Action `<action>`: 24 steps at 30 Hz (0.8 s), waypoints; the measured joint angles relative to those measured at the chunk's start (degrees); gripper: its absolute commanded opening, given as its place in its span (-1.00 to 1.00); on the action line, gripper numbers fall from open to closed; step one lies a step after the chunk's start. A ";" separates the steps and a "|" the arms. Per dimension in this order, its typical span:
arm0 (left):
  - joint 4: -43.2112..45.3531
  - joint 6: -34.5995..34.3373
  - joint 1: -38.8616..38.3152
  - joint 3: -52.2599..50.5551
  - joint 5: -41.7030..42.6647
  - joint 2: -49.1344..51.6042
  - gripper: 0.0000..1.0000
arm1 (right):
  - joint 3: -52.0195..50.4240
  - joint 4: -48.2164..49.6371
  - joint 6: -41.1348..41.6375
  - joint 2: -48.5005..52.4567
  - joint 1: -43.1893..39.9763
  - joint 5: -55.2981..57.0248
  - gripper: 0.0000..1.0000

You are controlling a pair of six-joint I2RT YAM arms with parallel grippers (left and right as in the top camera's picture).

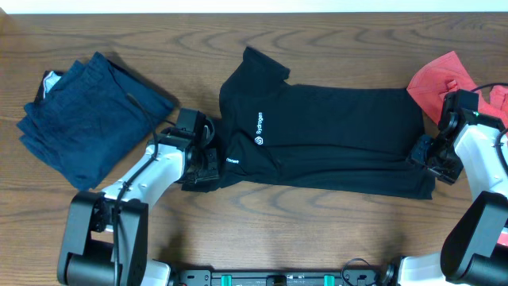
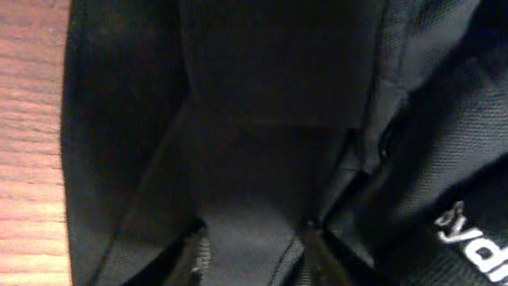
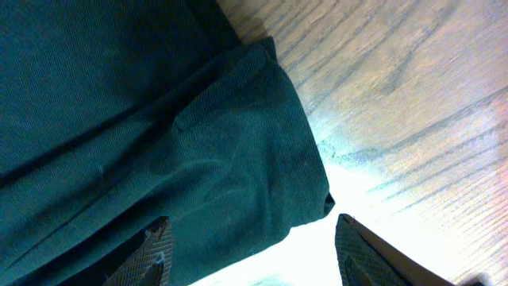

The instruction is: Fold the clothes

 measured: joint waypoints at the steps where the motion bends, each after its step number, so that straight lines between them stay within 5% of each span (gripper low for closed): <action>1: -0.81 -0.17 0.04 0.31 -0.52 0.35 -0.25 | 0.00 0.04 0.00 0.00 0.00 0.00 0.29; 11: -15.78 -4.68 6.56 1.31 -6.12 1.70 -0.26 | 0.00 1.88 -1.14 0.00 0.00 -1.03 0.28; 17: -20.65 -3.74 8.98 -0.61 -7.98 -0.52 -0.01 | 0.00 7.23 -7.69 0.00 0.00 -10.38 -0.17; 18: -21.59 -3.61 8.76 -0.74 -8.31 -1.75 0.05 | 0.00 8.11 -8.72 0.00 0.02 -12.33 -0.14; 21: -22.14 -3.41 7.93 -0.17 -9.07 -7.67 0.74 | 0.00 10.82 -10.73 0.00 0.33 -16.74 0.12; 24: -18.08 -2.40 7.50 2.84 -9.01 -14.95 0.84 | 0.00 12.41 -12.07 0.00 1.25 -18.88 0.29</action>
